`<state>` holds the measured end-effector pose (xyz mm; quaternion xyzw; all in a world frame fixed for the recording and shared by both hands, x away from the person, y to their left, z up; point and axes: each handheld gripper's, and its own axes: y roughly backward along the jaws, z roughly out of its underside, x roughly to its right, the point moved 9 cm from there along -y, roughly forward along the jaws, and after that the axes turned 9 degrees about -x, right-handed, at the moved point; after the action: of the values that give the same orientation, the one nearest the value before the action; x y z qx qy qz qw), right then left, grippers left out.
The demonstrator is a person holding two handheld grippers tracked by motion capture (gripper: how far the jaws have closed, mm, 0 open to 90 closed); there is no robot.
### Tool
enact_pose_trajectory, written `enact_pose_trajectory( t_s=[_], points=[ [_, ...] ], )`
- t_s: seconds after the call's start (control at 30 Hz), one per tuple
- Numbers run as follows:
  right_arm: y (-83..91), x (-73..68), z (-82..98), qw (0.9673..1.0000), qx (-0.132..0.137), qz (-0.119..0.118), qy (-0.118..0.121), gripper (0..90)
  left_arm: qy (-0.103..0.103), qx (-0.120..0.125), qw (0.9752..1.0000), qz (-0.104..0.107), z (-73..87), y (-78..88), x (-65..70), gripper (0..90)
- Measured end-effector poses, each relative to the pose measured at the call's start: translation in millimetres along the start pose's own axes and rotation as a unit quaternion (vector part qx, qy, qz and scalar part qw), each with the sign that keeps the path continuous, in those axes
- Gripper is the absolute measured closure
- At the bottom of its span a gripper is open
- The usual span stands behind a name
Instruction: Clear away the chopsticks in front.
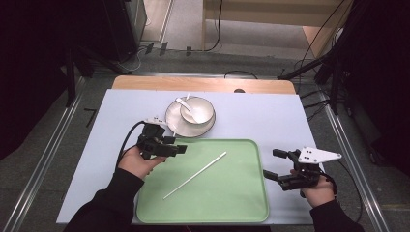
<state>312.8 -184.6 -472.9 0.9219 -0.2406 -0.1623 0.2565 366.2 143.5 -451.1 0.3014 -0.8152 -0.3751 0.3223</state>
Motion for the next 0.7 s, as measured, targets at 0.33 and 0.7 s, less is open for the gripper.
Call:
enact_pose_trajectory(
  t_s=[0.33, 0.7],
  points=[
    [5.2, -1.0, 4.6, 1.0000, 0.000, 0.005, -0.004, 14.4, 0.044, 0.012, 0.9987, -0.022, -12.0, 6.4, -37.9, 35.8],
    [10.6, -0.8, 9.7, 0.9999, 0.000, 0.014, -0.009, 14.4, 0.061, 0.018, 0.9966, -0.052, -30.7, -2.9, -63.9, 36.6]
  ],
)
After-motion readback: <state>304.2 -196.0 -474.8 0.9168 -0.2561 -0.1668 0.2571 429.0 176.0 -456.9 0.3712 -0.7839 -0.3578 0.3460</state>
